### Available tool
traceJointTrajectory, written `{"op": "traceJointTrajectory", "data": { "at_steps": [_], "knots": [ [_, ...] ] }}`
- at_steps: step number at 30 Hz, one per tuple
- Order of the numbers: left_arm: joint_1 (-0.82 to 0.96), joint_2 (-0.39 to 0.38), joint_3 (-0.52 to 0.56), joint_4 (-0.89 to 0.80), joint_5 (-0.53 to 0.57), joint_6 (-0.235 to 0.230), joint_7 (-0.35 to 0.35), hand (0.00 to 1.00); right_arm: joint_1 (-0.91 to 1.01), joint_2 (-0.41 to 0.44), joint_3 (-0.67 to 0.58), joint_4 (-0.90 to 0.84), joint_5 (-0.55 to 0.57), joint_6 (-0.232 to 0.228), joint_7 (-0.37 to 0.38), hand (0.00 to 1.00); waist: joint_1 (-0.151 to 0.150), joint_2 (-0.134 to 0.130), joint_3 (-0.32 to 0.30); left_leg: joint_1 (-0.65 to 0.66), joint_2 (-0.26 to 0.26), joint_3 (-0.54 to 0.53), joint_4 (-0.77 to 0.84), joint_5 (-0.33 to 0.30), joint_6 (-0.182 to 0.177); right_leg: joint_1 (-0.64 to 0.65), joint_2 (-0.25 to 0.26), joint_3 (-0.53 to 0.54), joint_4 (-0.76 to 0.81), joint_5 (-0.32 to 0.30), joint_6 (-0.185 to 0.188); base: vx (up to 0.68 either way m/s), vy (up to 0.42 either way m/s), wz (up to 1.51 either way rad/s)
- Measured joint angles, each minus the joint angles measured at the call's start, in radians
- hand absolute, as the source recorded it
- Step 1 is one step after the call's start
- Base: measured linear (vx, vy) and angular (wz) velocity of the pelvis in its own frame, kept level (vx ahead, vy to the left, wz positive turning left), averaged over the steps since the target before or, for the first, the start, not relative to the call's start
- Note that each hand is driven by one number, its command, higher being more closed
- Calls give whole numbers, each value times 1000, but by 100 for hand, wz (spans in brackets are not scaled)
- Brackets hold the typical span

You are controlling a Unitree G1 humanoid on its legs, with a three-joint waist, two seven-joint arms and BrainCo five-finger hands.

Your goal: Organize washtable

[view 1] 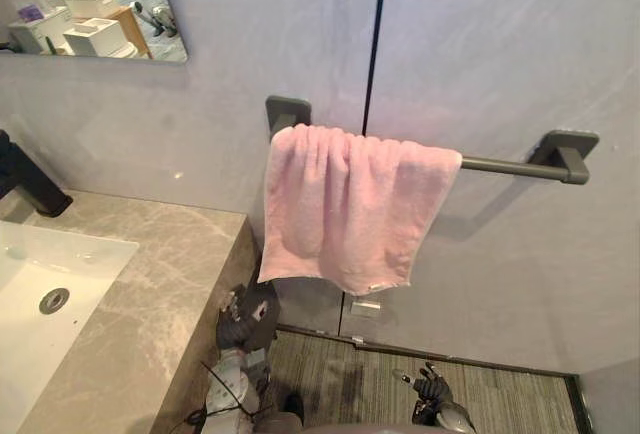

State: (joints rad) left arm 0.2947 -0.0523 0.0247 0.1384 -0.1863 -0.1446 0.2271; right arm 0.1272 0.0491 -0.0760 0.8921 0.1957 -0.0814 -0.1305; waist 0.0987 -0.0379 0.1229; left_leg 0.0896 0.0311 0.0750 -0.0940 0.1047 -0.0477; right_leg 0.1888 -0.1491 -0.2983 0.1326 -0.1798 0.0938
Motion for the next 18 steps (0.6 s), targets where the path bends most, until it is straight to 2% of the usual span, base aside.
{"op": "traceJointTrajectory", "data": {
  "at_steps": [8, 14, 18],
  "knots": [
    [0, -18, -24, -228, -3, -43, 18, 0, 7, -16, 5, -4, -1, 0, 1, 0, 0, 0, -2, -26, 8, -13, 38, -10, -6, 4, 7, 1, 8, -2, -3, -21, -19, 5],
    [0, -16, -45, -297, -38, -61, 16, 0, 22, -33, 22, -5, -1, 0, 3, 0, 0, 8, -23, -26, 21, -8, 25, -18, -8, -4, 9, 8, 11, -7, -8, -85, -12, 0],
    [-4, 1, -92, -318, -37, -64, 16, 0, 35, -37, 26, -5, -1, 0, 4, 0, -1, 10, -57, -33, 24, 7, 23, -16, -10, -19, 13, 21, 11, -10, -8, -8, -19, -9]
  ]
}}
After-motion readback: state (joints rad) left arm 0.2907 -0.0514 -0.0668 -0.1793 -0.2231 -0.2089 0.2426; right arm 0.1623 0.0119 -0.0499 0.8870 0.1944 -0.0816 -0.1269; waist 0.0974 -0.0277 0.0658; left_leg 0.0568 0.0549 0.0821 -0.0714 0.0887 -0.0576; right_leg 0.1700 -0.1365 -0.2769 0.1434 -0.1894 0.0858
